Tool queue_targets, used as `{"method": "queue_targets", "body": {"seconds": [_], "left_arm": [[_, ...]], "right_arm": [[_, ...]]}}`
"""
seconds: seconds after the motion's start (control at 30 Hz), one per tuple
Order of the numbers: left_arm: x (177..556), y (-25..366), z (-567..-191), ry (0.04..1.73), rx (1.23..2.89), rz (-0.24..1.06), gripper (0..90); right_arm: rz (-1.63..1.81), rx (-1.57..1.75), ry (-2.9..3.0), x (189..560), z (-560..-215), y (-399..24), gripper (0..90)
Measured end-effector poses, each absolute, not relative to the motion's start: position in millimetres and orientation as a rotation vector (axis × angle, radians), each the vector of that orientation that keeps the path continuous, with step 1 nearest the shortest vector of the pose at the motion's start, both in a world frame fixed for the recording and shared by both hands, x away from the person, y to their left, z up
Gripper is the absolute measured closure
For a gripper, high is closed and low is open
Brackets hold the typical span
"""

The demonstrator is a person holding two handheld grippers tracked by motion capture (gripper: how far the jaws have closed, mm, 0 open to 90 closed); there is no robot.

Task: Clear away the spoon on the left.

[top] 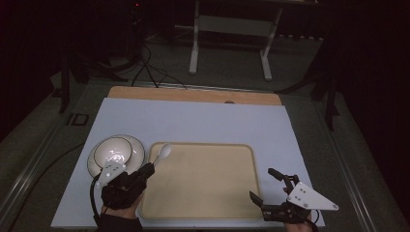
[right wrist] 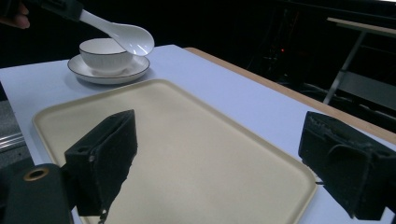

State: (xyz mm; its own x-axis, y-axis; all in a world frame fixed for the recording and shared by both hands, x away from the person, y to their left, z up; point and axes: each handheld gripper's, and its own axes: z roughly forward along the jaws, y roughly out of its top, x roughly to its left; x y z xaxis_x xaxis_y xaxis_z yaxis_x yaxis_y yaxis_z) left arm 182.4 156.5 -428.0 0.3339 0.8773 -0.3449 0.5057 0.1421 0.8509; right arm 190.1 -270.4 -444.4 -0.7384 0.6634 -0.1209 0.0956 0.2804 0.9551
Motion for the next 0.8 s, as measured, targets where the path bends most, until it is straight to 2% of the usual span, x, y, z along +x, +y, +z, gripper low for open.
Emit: {"method": "queue_targets", "body": {"seconds": [0.2,0.37,0.57,0.8], "left_arm": [[183,145,-440,1.306,1.503,0.464,85.4],[187,140,-449,1.324,1.477,0.440,85.5],[186,125,-460,1.325,1.443,0.499,85.5],[192,114,-477,1.324,1.476,0.493,85.5]], "right_arm": [[1.486,0.691,2.031,191,-445,-274,11.6],[1.490,0.692,2.028,191,-445,-274,11.5],[1.488,0.696,2.030,191,-445,-273,11.5],[1.490,0.699,2.030,191,-445,-274,11.5]]}}
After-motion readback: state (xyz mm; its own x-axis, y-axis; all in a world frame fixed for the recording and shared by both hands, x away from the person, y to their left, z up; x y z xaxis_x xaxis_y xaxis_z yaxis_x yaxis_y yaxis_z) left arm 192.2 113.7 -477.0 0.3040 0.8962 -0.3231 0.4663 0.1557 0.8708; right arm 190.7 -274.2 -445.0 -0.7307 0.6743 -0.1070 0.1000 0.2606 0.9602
